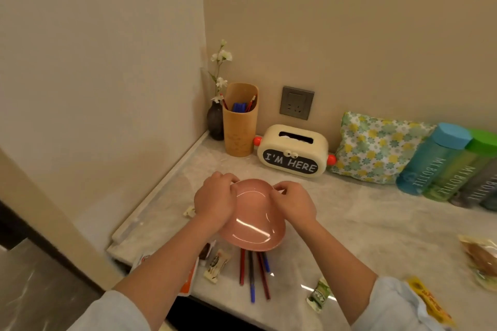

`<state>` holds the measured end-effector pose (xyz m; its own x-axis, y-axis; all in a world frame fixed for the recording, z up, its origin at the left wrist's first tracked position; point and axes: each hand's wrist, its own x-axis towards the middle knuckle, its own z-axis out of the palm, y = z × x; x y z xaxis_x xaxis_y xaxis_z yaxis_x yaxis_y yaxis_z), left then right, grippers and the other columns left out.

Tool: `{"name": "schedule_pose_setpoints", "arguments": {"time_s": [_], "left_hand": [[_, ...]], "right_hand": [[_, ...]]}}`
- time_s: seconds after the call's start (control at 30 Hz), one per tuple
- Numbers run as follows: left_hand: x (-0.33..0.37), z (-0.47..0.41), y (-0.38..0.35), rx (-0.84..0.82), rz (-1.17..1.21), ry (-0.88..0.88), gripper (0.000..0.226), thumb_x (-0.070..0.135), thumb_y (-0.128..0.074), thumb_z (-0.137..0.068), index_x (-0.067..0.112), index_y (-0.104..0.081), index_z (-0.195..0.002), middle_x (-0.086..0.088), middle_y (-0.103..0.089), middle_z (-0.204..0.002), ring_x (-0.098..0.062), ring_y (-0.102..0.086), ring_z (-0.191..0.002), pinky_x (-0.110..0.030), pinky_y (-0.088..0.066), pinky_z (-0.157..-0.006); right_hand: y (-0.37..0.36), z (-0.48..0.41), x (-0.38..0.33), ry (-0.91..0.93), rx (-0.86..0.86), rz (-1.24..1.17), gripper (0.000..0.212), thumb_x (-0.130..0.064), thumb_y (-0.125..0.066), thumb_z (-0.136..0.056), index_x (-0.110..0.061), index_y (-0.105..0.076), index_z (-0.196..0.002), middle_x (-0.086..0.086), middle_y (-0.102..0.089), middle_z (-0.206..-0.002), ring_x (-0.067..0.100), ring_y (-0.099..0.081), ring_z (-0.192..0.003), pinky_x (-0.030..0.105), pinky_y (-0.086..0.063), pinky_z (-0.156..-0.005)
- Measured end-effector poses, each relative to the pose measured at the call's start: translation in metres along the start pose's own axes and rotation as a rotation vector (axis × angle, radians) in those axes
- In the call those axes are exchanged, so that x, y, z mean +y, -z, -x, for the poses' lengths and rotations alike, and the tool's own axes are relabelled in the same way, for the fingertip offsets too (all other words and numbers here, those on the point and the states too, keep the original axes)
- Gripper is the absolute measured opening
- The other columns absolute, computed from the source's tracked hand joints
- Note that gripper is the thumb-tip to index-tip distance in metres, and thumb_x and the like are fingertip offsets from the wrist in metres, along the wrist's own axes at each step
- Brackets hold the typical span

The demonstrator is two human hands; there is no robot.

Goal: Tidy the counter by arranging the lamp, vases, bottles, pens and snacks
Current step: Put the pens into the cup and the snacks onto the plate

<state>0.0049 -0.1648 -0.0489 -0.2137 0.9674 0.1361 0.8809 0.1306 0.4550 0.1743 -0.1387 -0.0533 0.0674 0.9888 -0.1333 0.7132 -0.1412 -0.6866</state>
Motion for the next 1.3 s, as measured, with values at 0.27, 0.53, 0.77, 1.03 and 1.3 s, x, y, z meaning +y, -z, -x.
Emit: {"name": "schedule_pose_setpoints", "arguments": {"time_s": [0.27,0.53,0.77,1.03,1.3], "left_hand": [[0.075,-0.004,-0.042,-0.231,0.082,-0.137,0.028,0.036,-0.046,-0.093,0.030,-0.058,-0.117,0.006,-0.065,-0.109,-0.015,-0.062,-0.092,-0.031,-0.049,-0.072],[0.101,0.001,-0.077,-0.381,-0.018,-0.204,0.033,0.038,-0.045,-0.094,0.025,-0.053,-0.123,0.001,-0.067,-0.105,-0.019,-0.063,-0.094,-0.031,-0.048,-0.070],[0.094,-0.003,-0.081,-0.431,-0.017,-0.163,0.039,0.038,-0.051,-0.088,0.024,-0.052,-0.124,0.002,-0.066,-0.108,-0.018,-0.062,-0.095,-0.031,-0.049,-0.072],[0.084,0.003,-0.070,-0.378,0.047,-0.091,0.046,0.041,-0.053,-0.088,0.027,-0.047,-0.131,0.002,-0.067,-0.108,-0.019,-0.063,-0.100,-0.032,-0.049,-0.079],[0.030,0.035,-0.020,-0.097,0.118,0.100,0.028,0.032,-0.053,-0.089,0.033,-0.055,-0.117,0.009,-0.063,-0.080,-0.013,-0.062,-0.080,-0.032,-0.051,-0.070]], "right_hand": [[0.068,-0.016,0.050,0.050,0.163,0.427,0.032,-0.037,-0.043,-0.095,-0.034,-0.070,-0.112,-0.004,-0.070,-0.109,0.023,-0.050,-0.115,0.038,-0.042,-0.092],[0.067,-0.026,0.075,0.018,0.144,0.545,0.037,-0.028,-0.036,-0.100,-0.037,-0.061,-0.125,0.001,-0.057,-0.118,0.027,-0.039,-0.116,0.039,-0.030,-0.095],[0.052,-0.033,0.086,0.028,0.112,0.467,0.040,-0.017,-0.042,-0.095,-0.036,-0.061,-0.125,0.000,-0.055,-0.126,0.024,-0.041,-0.120,0.038,-0.029,-0.101],[0.045,-0.018,0.078,0.108,0.124,0.353,0.045,-0.018,-0.043,-0.094,-0.034,-0.054,-0.134,-0.002,-0.043,-0.149,0.022,-0.028,-0.141,0.049,-0.009,-0.120],[0.013,0.020,0.026,0.395,0.074,0.129,0.035,-0.021,-0.052,-0.092,-0.033,-0.060,-0.124,-0.009,-0.059,-0.130,0.014,-0.046,-0.127,0.034,-0.035,-0.109]]}}
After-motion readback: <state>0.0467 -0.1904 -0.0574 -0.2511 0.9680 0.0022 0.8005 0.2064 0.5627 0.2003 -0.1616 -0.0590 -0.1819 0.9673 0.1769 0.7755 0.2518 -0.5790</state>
